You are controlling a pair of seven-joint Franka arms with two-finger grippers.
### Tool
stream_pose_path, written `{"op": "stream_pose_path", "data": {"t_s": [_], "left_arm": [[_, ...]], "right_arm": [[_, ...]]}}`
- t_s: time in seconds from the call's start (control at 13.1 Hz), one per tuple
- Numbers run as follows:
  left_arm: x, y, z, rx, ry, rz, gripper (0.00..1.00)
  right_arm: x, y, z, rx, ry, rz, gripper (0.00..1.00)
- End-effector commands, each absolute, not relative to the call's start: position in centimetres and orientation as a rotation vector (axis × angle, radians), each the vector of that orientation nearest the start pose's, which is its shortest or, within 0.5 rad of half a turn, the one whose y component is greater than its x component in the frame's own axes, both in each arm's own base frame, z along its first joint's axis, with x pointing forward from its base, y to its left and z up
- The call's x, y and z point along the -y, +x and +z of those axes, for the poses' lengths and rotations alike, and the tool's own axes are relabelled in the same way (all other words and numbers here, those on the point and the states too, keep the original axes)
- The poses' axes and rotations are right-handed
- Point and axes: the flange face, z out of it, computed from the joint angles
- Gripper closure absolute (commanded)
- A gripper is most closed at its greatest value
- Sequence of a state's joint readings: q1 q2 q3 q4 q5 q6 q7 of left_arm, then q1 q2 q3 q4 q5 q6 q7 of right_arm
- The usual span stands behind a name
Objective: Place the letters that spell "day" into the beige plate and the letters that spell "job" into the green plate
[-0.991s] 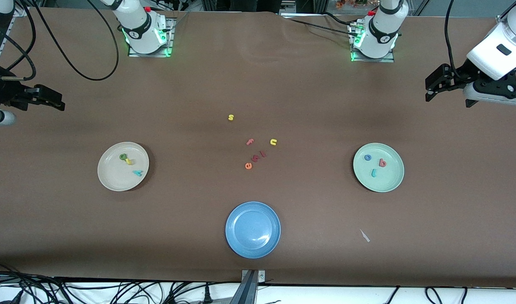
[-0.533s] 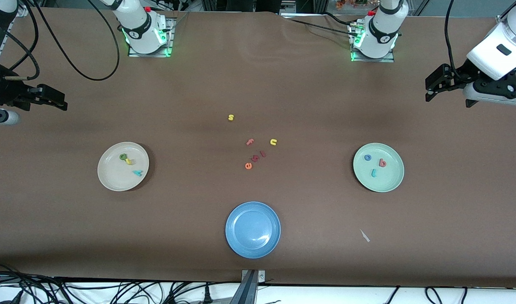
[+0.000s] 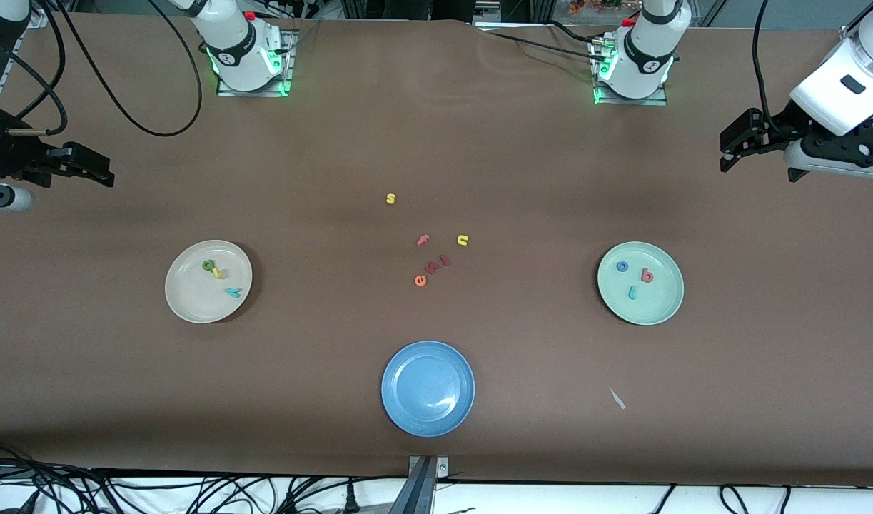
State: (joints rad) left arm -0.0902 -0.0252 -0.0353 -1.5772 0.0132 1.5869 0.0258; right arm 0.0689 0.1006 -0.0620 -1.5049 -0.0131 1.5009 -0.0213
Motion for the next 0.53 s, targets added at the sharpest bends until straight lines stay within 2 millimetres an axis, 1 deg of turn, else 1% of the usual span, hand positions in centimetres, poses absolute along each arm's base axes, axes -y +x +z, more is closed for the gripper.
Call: {"op": "stream_pose_path", "data": {"t_s": [0.0, 0.3, 0.46], "left_arm": [[6.7, 54.8, 64.1, -0.249, -3.093, -0.072, 0.0], [6.3, 54.9, 63.8, -0.238, -3.095, -0.062, 0.0], [5.5, 55.1, 63.6, -0.214, -3.096, -0.055, 0.0]], "right_arm": [[-0.4, 57.4, 59.6, 0.024, -3.161, 0.165, 0.0], [-0.4, 57.4, 59.6, 0.026, -3.161, 0.165, 0.0], [-0.4, 57.4, 59.6, 0.021, -3.161, 0.165, 0.0]]}}
